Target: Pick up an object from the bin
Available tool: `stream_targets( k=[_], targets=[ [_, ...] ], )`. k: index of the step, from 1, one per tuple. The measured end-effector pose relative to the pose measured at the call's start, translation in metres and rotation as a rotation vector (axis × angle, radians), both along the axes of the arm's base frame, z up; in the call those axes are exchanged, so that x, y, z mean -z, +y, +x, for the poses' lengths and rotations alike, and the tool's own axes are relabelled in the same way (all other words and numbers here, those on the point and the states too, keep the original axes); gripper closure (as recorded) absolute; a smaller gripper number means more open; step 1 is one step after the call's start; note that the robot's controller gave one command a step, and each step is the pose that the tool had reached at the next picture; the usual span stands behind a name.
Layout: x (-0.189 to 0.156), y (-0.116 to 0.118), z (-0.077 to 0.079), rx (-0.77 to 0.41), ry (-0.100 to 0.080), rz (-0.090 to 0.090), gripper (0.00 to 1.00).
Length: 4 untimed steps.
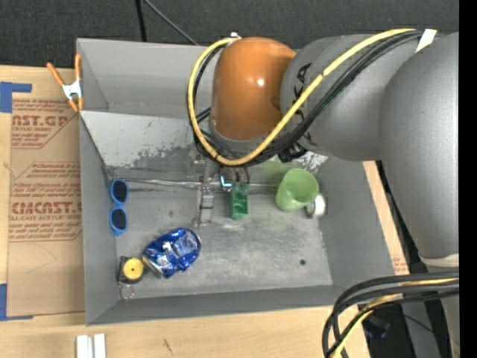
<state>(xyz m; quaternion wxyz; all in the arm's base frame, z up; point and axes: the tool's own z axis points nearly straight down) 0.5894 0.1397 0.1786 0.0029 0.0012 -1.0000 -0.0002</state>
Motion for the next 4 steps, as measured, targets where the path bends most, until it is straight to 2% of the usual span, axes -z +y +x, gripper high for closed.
stream_targets(
  k=[1,2,3,4],
  targets=[
    [0.106,0.023,-0.015,-0.012,-0.016,0.009,0.0],
    [0.106,0.041,-0.064,-0.025,-0.008,0.0,0.0],
    [0.105,0.038,-0.063,-0.023,-0.002,-0.005,1.0],
    [-0.034,0.052,-0.059,-0.049,-0.015,0.003,1.0]
  ],
)
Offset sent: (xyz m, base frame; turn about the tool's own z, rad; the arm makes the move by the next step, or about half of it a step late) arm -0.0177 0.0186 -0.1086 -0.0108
